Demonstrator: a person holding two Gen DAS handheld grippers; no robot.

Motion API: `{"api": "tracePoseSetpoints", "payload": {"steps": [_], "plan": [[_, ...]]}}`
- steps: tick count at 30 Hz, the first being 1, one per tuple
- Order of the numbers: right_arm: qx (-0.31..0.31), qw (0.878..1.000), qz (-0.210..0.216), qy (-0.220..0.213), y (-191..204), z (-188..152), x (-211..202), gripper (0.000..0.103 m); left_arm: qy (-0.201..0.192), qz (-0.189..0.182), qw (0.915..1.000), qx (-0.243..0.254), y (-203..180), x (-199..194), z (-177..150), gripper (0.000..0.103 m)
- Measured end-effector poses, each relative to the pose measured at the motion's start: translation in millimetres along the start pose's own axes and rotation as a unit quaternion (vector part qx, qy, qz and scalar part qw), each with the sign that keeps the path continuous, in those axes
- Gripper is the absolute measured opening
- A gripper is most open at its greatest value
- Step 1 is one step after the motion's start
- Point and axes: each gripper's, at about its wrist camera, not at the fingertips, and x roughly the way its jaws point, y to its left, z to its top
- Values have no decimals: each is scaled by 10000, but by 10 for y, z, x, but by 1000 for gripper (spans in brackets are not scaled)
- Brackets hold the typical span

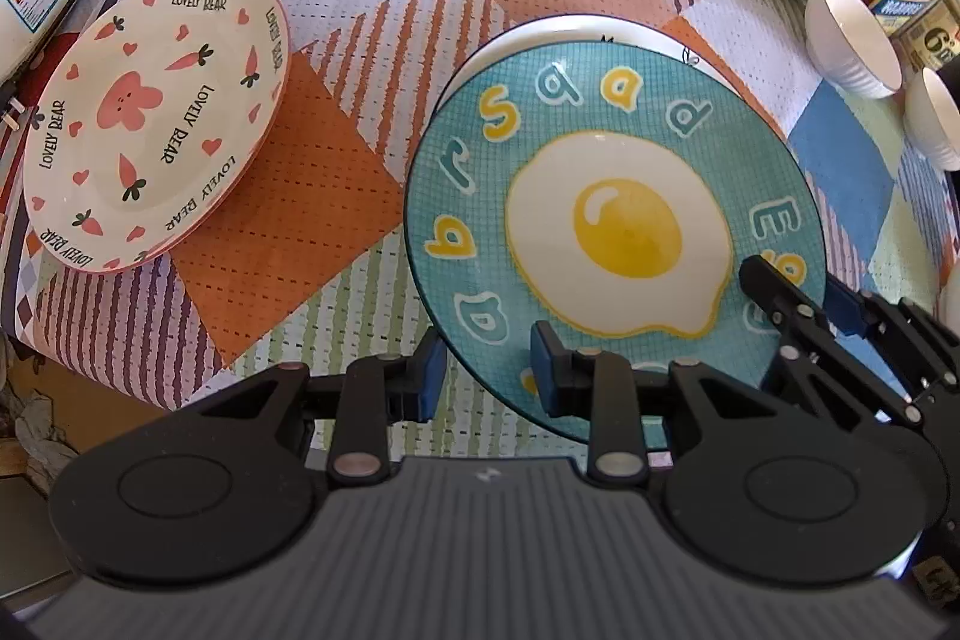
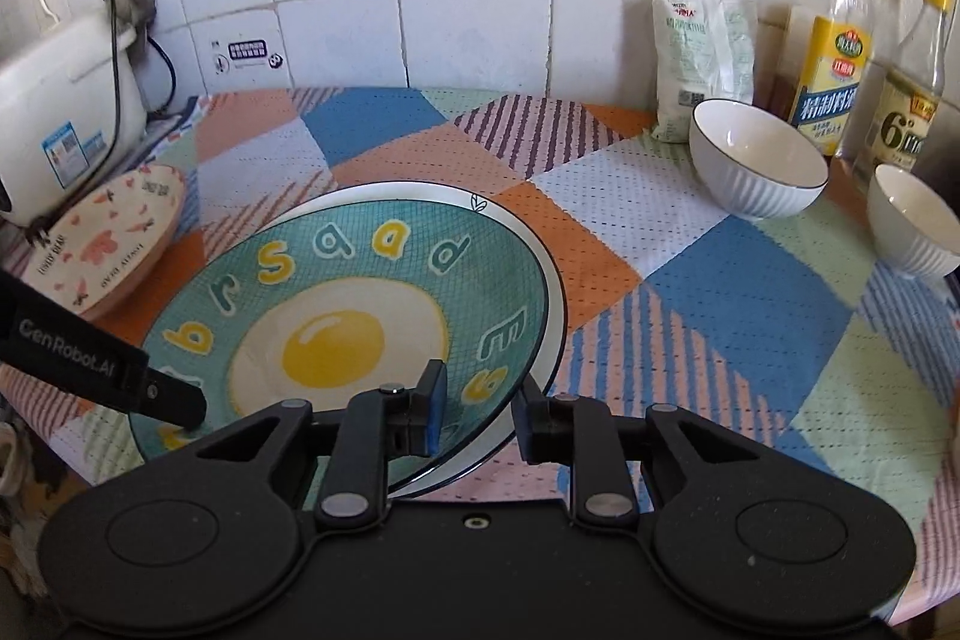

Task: Organize plates and bowls
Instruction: 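Lower the blue plate onto the white plate and open both grippers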

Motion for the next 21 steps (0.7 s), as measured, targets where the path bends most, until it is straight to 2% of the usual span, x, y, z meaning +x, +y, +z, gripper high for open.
{"api": "tracePoseSetpoints", "payload": {"steps": [4, 6, 11, 17, 21], "plan": [[-180, 9988, -343, 295, 89, 11, 90, 38, -5, -9, 10000, 67, -43, 30, -2, 28], [-73, 9985, -397, 367, 64, 36, 134, 38, 12, -55, 10000, 19, -39, 47, 17, 29], [-300, 9978, -529, 274, 76, 26, 180, 37, 34, -138, 9999, 16, -57, 1, 30, 28], [219, 9994, -278, -7, -48, -8, -16, 37, -207, 6, 9995, 241, -94, -219, 2, 28], [326, 9991, -90, -254, -48, -32, -276, 37, -240, -72, 9988, 417, -74, -377, -76, 28]]}}
